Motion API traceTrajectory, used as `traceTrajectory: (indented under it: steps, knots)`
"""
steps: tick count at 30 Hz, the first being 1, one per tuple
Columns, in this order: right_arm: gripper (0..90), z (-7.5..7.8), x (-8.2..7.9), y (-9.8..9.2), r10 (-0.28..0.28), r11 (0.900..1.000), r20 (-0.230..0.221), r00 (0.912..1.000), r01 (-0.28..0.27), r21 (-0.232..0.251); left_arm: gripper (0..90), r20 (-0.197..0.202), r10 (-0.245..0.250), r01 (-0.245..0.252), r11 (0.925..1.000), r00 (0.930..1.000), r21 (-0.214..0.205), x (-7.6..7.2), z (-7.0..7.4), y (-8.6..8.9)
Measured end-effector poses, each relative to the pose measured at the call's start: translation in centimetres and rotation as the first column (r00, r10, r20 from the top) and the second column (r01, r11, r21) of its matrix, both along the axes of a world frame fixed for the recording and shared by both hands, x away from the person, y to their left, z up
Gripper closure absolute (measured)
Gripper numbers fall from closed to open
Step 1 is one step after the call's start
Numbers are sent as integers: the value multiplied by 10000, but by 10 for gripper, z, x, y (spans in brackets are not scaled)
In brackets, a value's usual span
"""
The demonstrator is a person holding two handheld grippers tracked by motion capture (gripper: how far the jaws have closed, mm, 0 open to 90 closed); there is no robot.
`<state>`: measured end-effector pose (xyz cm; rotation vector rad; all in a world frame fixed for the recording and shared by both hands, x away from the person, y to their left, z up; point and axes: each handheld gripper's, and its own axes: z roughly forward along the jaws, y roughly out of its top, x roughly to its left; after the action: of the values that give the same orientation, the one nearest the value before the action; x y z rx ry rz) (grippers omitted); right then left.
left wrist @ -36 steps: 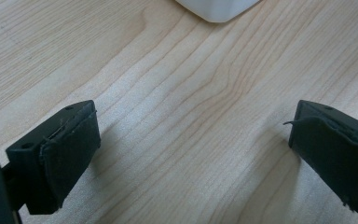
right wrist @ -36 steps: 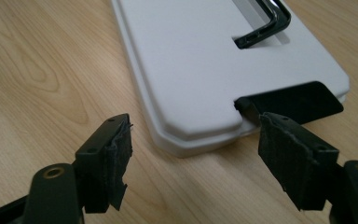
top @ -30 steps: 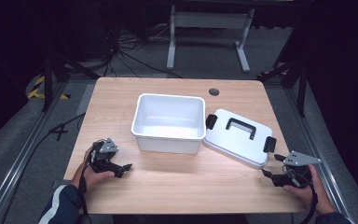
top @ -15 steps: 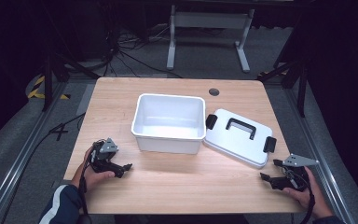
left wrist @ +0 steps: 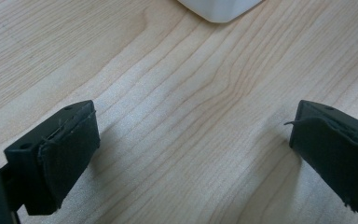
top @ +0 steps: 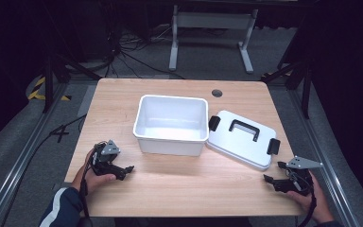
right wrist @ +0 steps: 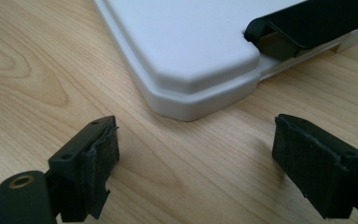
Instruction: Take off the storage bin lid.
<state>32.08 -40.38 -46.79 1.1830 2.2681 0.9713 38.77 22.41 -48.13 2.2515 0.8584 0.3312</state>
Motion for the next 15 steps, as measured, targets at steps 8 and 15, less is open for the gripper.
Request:
traceTrajectory:
  steps: [8, 15]
  knots:
    - [107, 0, 1, 0, -198, 9998, -53, 9998, 198, -43, 4, -94, 160, -161, 9998, 9998, -68, 0, -1, -2]
    - [55, -1, 3, 1, -505, 9987, -149, 9986, 505, -50, 3, -104, 144, -145, 9999, 9998, -57, 0, -1, -2]
